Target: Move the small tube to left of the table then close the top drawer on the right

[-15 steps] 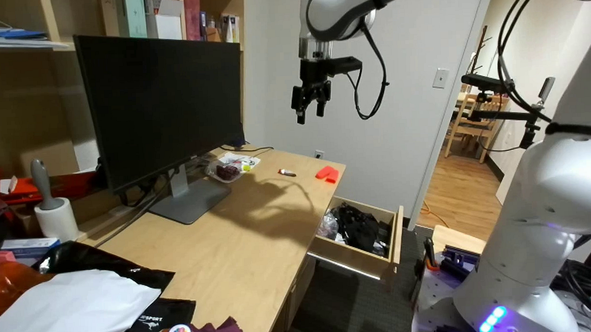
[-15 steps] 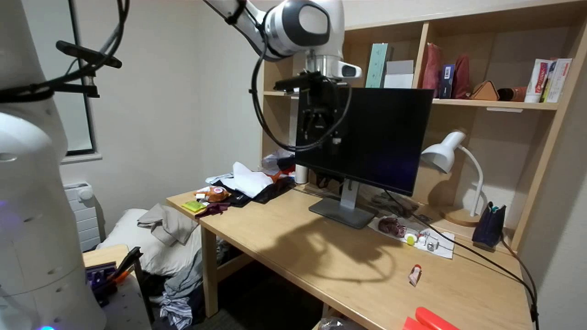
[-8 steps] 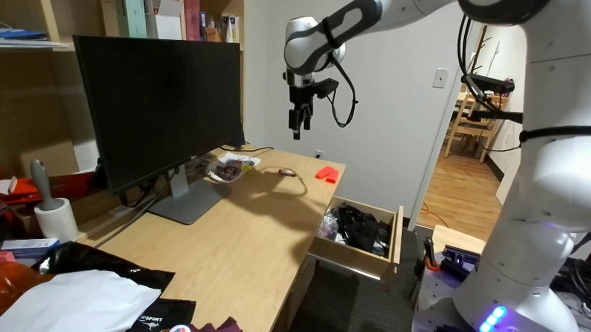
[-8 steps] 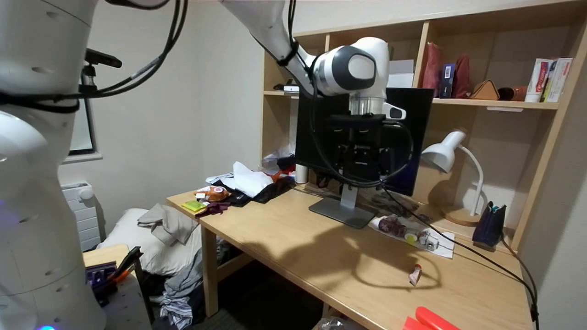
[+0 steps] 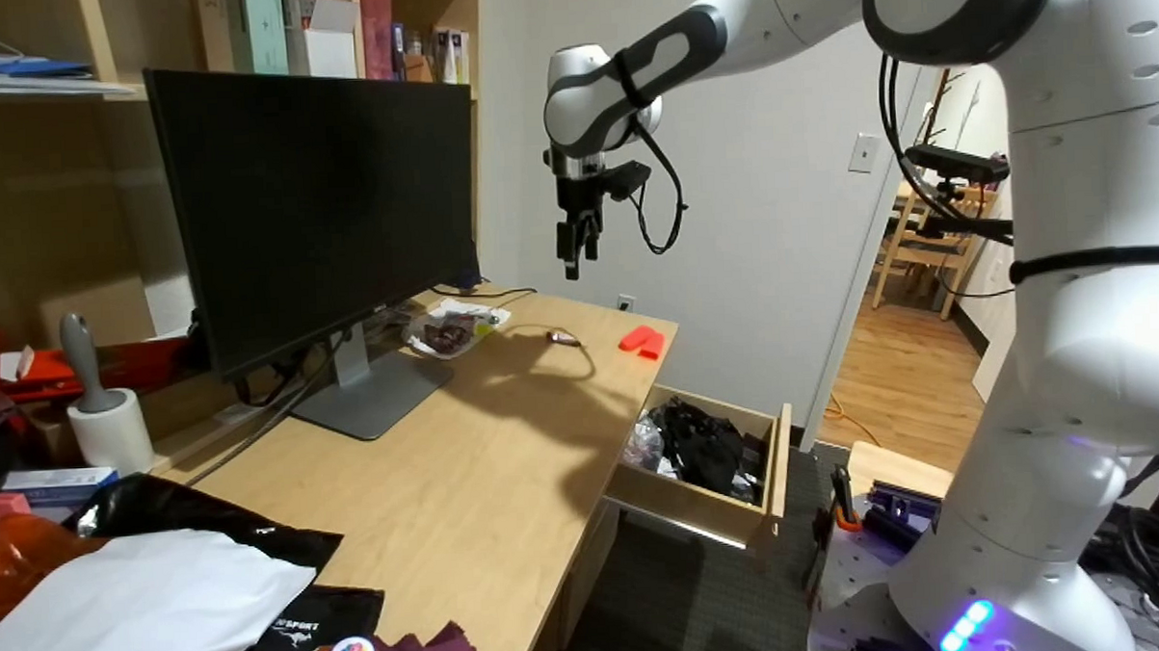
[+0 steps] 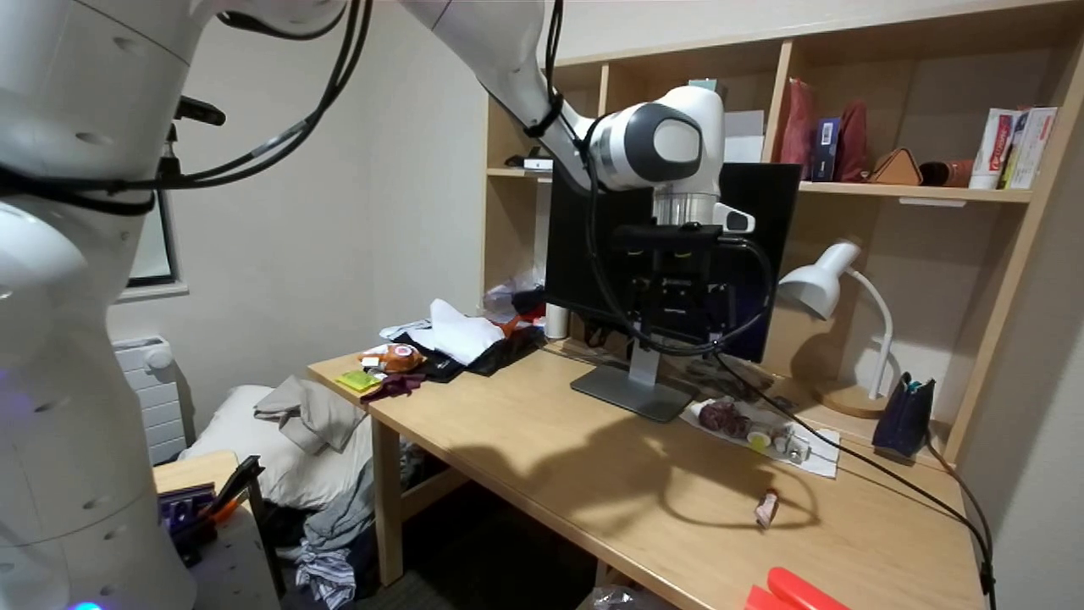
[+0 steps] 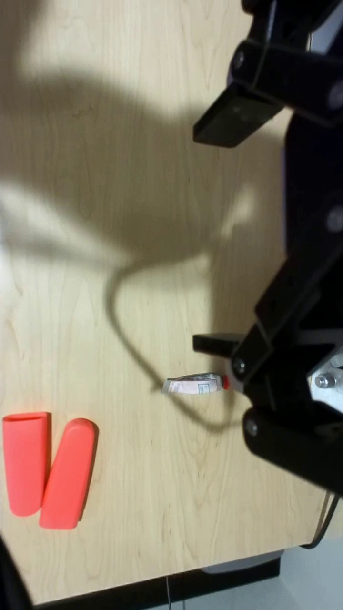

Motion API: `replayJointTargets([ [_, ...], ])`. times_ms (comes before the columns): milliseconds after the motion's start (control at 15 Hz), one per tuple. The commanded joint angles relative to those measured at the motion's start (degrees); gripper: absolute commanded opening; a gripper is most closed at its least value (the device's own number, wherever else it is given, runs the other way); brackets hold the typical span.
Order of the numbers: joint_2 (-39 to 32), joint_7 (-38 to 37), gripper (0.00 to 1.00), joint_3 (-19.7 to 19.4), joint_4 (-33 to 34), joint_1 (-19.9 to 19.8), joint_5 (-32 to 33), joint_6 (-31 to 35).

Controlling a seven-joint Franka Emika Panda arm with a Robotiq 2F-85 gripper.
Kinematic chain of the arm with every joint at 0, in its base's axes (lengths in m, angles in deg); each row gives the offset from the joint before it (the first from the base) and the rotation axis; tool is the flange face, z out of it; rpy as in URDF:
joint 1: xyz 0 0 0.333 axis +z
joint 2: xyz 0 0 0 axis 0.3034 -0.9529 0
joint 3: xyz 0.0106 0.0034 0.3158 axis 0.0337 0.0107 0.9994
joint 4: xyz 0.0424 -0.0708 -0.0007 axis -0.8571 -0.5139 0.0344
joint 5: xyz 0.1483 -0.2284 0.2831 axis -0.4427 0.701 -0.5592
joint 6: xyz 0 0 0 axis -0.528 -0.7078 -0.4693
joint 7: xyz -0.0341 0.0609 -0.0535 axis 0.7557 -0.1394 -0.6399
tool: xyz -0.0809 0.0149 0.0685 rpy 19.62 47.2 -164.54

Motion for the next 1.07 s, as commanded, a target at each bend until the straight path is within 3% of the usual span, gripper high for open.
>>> replayJointTargets([
  [0,-5.13,-1.74,1.00,0.68,3.27,-1.19,-0.36,4.97],
  [533,-20.21,-0.05,1.00,0.36,14.99,-6.03,-0.22,10.62],
  [1000,-32.07,6.22,1.00,3.53,30.90,-11.51,-2.49,3.92],
])
